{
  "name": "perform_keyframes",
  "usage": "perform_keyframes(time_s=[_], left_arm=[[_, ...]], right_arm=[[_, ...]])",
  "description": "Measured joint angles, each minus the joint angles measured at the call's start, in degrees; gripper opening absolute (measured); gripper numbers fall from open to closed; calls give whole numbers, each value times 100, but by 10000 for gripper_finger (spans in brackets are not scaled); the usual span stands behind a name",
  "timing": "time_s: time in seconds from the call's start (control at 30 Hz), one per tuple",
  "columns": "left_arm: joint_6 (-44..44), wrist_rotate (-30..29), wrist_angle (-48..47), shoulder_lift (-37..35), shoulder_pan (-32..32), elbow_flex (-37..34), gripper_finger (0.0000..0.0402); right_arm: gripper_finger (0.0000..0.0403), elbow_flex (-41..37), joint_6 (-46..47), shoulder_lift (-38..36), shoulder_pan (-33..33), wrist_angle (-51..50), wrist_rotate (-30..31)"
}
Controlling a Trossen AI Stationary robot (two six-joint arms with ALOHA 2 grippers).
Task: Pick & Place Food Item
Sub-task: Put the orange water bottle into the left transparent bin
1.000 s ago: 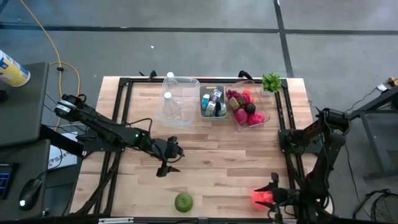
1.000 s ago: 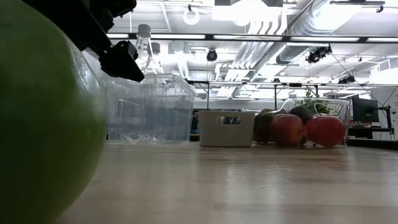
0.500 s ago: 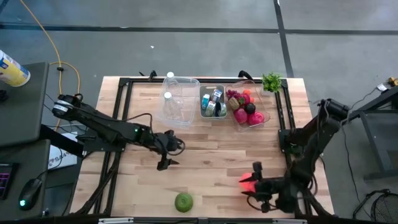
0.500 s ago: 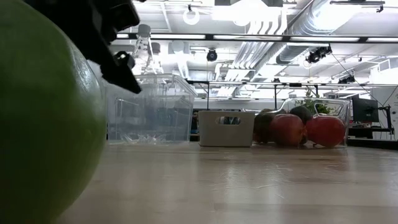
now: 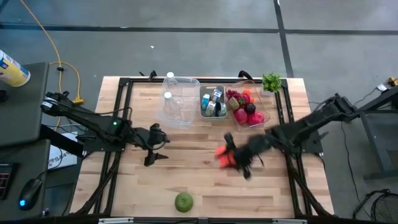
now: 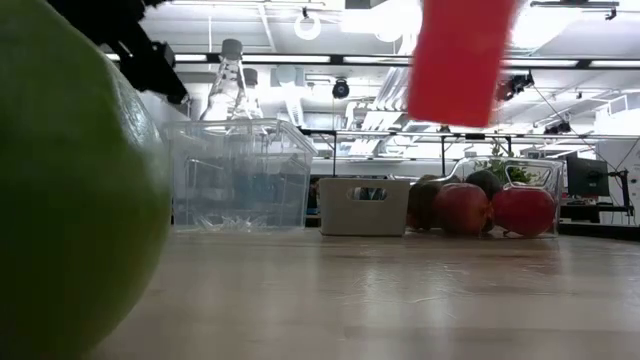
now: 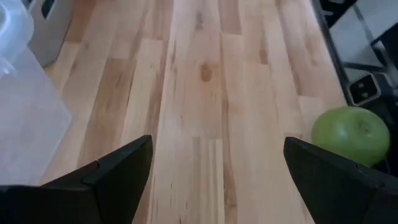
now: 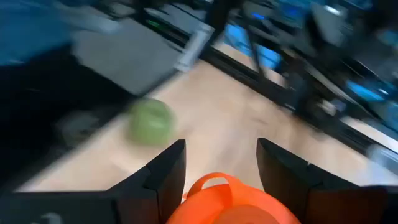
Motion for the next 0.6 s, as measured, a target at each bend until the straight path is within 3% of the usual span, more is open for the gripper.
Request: perform_keyframes(time_s=[0.1, 0.23, 0.33, 0.6], left_arm=[[137, -54, -126, -276, -82, 1, 351], [430, -82, -162, -456, -100, 1, 351], [500, -84, -178, -470, -83, -1, 351], [333, -27, -159, -404, -136, -1, 351]], right_arm=[[168, -9, -209, 25, -883, 293, -603], [173, 2, -249, 70, -1847, 1430, -1893], [183, -3, 74, 139, -2455, 2208, -2440], [170, 183, 663, 1028, -3511, 4187, -2846]])
